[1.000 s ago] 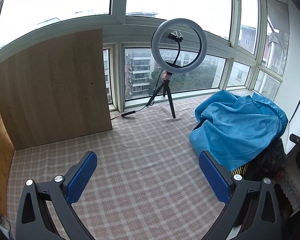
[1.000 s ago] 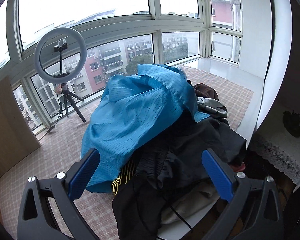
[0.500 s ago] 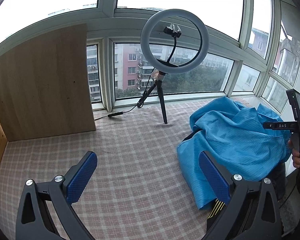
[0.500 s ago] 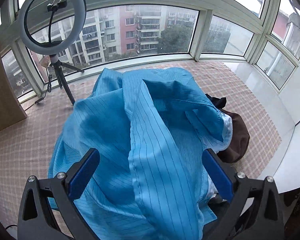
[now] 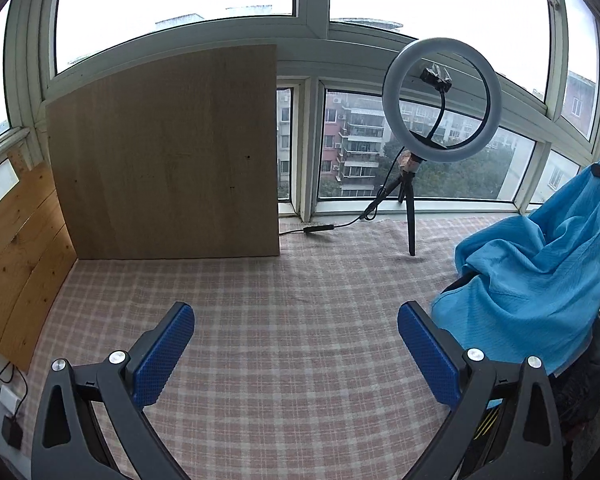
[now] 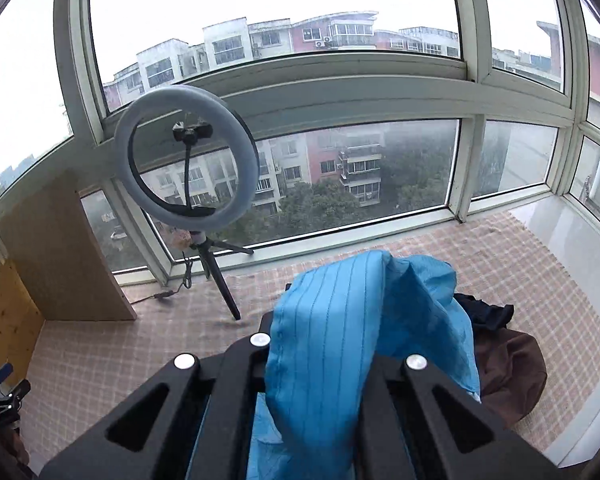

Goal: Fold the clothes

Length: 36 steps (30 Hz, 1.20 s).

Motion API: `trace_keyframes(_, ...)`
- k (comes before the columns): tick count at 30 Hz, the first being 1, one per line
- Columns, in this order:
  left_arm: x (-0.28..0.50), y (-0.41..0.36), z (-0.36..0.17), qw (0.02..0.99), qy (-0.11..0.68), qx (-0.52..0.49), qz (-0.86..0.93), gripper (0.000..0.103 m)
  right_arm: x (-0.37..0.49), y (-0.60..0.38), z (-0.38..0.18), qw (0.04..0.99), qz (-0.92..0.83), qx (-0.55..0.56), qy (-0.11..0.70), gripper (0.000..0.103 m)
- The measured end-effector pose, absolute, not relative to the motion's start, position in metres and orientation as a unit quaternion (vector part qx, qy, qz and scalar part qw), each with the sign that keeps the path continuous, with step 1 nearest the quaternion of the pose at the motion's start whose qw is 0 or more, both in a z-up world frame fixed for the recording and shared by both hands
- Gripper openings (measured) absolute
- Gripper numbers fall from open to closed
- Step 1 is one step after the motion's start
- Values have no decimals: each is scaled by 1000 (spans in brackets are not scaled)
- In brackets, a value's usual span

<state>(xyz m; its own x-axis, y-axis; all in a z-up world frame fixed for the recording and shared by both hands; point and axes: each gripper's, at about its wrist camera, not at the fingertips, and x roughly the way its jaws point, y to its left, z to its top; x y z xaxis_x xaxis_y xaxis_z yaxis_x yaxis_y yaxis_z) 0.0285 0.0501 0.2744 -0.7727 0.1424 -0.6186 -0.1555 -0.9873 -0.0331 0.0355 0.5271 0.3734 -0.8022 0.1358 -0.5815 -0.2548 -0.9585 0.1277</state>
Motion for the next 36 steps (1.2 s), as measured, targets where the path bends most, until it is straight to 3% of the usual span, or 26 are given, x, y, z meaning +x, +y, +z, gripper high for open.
trace_keyframes(5,43,-16,287,54,-11,-304,951,102,14,398,464,-10,969,-240,60,2)
trace_keyframes(13,62,-155,305,-15,-57,-273,960,102,12,186,539,-118,973,-200,-11,2)
trace_keyframes(20,66,-218,319,-36,-59,-247,967,102,24,121,614,-148,978,-146,13,2)
trace_keyframes(29,73,-248,343,-15,-62,-218,974,102,108,45,730,-206,977,-36,-43,1)
trace_keyframes(34,91,-261,353,-36,-25,-202,978,102,115,81,701,-201,976,-73,-38,1)
trace_keyframes(36,92,-261,351,-37,-10,-208,977,102,90,106,657,-201,972,-121,-16,1)
